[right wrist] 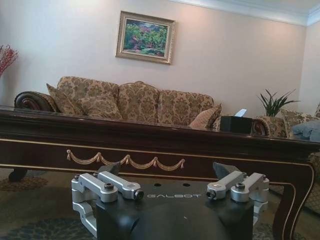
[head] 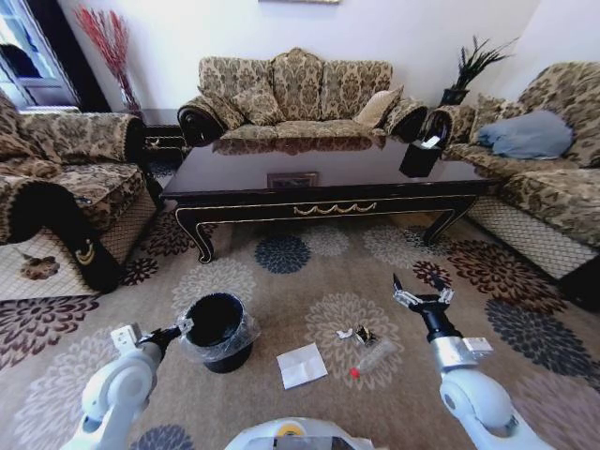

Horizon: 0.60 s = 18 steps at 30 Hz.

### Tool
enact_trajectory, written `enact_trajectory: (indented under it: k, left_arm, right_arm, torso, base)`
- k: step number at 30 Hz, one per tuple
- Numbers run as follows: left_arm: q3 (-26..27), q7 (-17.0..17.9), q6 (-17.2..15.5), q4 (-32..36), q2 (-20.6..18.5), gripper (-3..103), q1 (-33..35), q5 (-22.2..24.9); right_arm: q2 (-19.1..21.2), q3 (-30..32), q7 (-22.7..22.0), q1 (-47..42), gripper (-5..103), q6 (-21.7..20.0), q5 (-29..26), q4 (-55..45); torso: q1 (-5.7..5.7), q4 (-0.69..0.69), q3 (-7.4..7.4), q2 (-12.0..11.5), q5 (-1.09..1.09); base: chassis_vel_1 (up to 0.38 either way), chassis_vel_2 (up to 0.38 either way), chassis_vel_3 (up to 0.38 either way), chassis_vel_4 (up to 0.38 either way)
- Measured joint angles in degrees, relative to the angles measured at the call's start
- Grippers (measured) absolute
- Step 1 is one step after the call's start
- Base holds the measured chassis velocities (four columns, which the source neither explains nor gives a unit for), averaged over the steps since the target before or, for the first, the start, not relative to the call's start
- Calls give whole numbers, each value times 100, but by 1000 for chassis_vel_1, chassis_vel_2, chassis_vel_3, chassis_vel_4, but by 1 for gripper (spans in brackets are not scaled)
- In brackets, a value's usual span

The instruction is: Move to the front of the table and pick up the trash from the floor, then place it into the trash bin.

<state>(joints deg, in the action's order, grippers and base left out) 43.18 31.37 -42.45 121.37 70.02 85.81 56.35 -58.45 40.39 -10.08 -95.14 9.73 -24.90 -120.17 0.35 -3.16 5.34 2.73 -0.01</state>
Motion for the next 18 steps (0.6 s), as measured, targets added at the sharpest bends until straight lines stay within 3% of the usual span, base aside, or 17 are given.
enact_trajectory:
  k: [18]
  left_arm:
    - [-438, -142, 23, -824, 187, 100, -402, -259]
  right_arm:
    - [-53, 15, -22, -72, 100, 30, 30, 90]
  torso:
    - [0, 0, 0, 0, 1]
  base:
    - [0, 0, 0, 0]
